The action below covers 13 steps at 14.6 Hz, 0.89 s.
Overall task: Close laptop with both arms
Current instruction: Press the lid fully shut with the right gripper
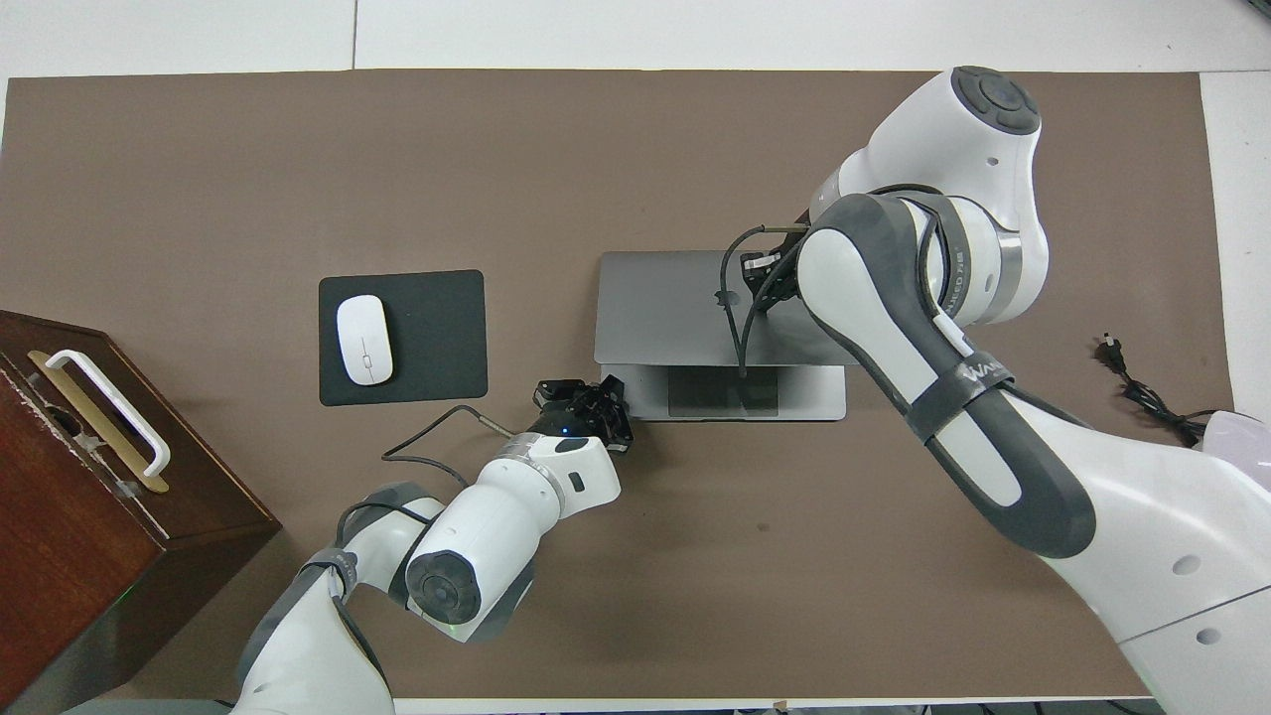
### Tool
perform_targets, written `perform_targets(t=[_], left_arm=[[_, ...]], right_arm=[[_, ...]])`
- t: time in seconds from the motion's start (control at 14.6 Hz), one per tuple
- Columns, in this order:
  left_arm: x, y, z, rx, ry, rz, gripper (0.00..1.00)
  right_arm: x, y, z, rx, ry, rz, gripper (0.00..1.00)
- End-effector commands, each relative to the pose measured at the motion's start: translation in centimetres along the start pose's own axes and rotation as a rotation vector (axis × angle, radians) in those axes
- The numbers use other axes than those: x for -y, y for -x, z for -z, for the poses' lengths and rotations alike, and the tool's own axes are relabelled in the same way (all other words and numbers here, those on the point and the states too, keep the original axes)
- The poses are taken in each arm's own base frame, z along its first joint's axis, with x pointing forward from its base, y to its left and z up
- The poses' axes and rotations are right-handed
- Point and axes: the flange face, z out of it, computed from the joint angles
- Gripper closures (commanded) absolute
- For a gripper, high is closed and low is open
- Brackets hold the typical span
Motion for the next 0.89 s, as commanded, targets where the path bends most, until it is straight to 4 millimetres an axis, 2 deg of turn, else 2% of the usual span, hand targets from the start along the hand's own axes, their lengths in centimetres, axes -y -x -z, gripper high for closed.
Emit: perform_targets(t=[0.0,0.2,0.82], left_arm=[[-0.2,0.6,-1.1,0.003,-0.003,-0.02,1.0],[-0.2,0.6,-1.1,0.003,-0.003,-0.02,1.0],[-0.2,0.6,-1.1,0.003,-0.003,-0.023,1.0]], right_arm=[[-0.3,1.1,-0.9,-0.014,-0.008,-0.033,1.0],[0.1,1.3,-1.7,-0.015,-0.005,-0.027,1.0],[-0.7,1.6,-3.7,-0.027,0.005,-0.039,1.0]])
